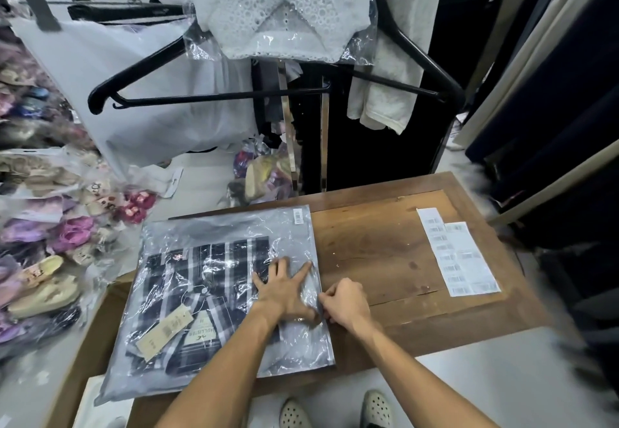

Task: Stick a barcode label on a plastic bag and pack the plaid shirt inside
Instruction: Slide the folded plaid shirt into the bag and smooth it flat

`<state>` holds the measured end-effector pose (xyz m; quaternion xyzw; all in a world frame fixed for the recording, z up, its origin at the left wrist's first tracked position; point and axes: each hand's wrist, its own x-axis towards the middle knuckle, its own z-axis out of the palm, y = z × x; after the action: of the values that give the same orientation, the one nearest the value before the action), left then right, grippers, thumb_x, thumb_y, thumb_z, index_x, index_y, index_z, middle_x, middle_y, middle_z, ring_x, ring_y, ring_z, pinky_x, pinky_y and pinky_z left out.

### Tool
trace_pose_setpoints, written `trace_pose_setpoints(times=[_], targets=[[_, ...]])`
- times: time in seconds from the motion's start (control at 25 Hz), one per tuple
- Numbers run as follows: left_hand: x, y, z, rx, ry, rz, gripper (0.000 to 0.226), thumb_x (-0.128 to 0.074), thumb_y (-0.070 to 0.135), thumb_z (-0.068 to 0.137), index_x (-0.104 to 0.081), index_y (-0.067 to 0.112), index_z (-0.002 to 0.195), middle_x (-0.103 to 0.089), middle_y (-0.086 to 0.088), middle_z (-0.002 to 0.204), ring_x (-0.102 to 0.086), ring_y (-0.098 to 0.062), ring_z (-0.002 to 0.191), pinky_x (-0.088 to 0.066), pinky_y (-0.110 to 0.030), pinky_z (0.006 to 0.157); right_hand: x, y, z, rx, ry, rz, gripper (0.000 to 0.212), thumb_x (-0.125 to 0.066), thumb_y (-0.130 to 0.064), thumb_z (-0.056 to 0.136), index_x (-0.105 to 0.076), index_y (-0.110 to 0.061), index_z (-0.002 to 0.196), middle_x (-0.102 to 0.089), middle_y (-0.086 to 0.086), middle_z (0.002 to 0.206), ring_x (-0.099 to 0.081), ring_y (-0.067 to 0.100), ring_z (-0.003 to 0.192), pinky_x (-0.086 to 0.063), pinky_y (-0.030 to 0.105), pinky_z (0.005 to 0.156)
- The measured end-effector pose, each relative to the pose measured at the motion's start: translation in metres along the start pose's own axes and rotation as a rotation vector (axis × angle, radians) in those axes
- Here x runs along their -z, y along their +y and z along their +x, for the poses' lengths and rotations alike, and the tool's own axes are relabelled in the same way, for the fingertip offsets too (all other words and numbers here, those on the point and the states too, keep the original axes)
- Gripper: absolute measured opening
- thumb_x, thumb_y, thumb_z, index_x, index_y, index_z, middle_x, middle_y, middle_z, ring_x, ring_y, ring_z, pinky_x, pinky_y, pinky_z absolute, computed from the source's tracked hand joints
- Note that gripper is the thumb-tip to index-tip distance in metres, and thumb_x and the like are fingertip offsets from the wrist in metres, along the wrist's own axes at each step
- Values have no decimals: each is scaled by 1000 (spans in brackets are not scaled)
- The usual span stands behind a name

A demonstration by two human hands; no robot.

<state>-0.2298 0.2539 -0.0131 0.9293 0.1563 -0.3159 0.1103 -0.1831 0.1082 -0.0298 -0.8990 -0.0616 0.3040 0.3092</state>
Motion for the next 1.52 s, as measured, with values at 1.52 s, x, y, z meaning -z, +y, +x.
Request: trace_pose_setpoints(times=[1.52], targets=[[-14, 23, -11, -54, 33, -11, 112, -70, 84, 54, -16, 61, 149, 6, -6, 169, 12, -35, 155, 1, -80, 112, 32, 38, -40, -31, -247, -197, 30, -69, -33, 83, -76, -7, 72, -79, 12, 72, -71, 20, 55, -54, 17, 52]])
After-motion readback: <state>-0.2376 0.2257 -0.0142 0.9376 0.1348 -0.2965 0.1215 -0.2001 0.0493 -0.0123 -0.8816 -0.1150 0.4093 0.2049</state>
